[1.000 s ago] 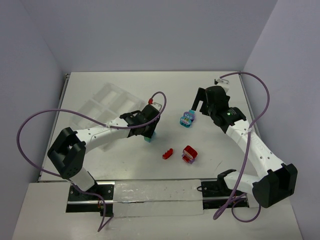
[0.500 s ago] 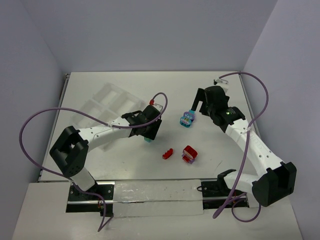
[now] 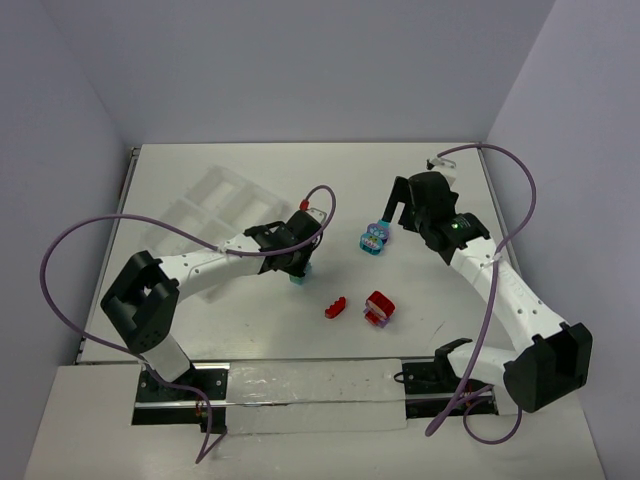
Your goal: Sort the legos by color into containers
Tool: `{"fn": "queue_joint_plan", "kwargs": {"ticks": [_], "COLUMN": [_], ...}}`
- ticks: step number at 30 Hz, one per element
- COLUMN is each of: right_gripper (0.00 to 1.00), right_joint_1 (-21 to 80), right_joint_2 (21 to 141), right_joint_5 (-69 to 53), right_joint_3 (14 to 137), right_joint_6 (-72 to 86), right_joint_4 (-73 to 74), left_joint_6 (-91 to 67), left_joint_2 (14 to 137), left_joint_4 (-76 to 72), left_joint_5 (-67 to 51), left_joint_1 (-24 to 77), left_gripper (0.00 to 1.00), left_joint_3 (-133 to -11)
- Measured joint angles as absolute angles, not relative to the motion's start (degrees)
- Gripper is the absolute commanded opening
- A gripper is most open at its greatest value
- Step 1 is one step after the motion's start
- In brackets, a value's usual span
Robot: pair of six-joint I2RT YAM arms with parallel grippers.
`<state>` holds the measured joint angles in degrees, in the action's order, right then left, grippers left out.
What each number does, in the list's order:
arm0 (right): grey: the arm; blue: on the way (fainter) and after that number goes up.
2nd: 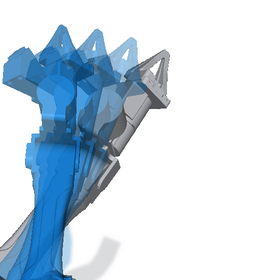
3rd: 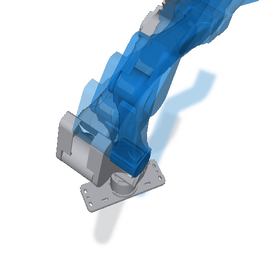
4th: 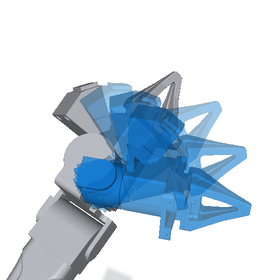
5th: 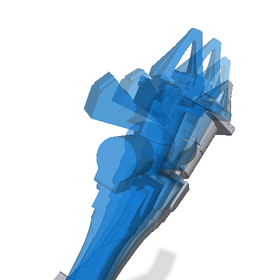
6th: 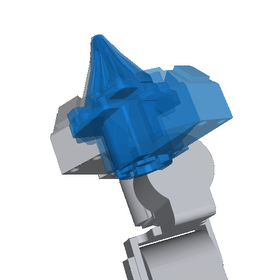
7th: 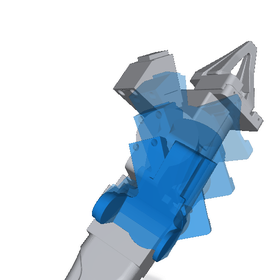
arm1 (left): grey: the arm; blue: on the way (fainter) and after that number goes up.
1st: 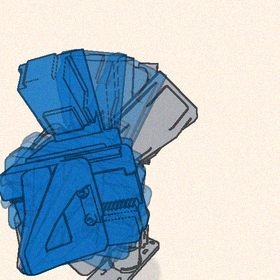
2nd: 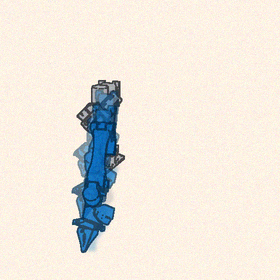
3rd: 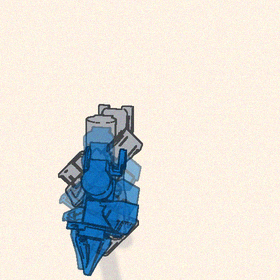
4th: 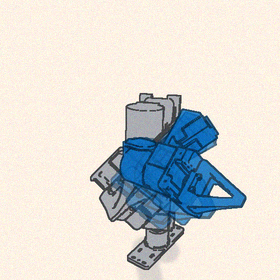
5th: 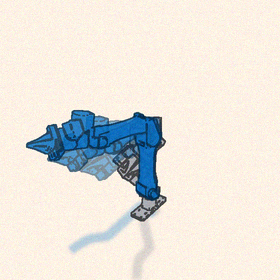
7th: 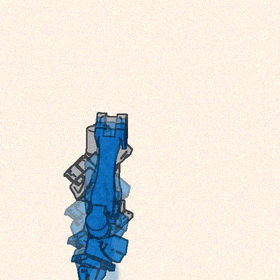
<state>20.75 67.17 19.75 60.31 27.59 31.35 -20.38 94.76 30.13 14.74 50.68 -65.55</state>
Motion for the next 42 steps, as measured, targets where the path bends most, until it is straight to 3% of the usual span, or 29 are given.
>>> {"fn": "queue_joint_plan", "kwargs": {"ticks": [2, 9, 17, 27, 42], "right_gripper": [1.0, 1.0, 1.0, 1.0, 0.96], "right_joint_1": [20.8, 20.8, 20.8, 20.8, 20.8], "right_joint_2": [67.3, 68.5, 65.1, 60.2, 66.7], "right_joint_5": [19.8, 17.7, -0.9, -26.2, -41.7], "right_joint_3": [60.3, 61.6, 62.1, 61.9, 60.2], "right_joint_6": [27.6, 26.4, 20.6, 21.6, 34.0], "right_joint_4": [31.4, 32.4, 28.4, 16.9, -0.9], "left_joint_6": [-20.4, -20.5, -25.8, -49.7, -68.0], "left_joint_2": [94.8, 94.5, 82.3, 76.9, 78.7], "left_joint_4": [30.3, 32.5, 28.7, -4.0, -30.1], "left_joint_5": [14.8, 12.4, -11.3, -43.4, -54.8], "left_joint_1": [50.7, 49.2, 31.5, 23.2, 22.5], "left_gripper": [0.0, 0.0, 0.0, 0.0, 0.0], "left_joint_3": [-65.9, -71.9, -76.2, -65.2, -59.4]}}
